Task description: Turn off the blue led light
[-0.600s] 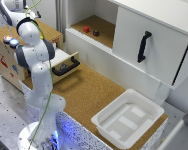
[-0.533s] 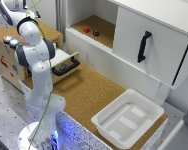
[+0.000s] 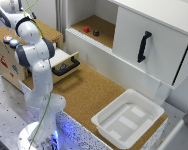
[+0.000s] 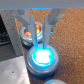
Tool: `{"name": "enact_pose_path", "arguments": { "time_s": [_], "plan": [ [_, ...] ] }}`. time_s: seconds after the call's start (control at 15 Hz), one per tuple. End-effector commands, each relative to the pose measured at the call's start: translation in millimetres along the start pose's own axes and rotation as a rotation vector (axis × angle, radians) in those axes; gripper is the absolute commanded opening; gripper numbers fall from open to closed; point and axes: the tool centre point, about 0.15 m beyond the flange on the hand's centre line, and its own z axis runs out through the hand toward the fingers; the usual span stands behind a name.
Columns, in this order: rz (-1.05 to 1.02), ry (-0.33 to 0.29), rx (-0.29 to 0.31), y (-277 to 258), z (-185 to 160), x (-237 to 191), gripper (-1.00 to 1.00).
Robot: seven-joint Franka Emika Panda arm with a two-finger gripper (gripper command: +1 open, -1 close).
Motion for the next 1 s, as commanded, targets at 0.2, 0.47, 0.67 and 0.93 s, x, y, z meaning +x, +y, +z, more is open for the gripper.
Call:
{"name": "enact_pose_path", "arguments": {
  "time_s": [0.2,0.47,0.67,0.93],
  "plan": [
    [0.128,0.089,-0.032,31,30,-12,-1.0],
    [0.169,0.086,-0.03,32,29,-25,-1.0],
    [0.164,0.096,-0.032,28,19,-30,-1.0],
    [0.111,0.094,0.025,16,22,-39,-1.0]
  ]
}}
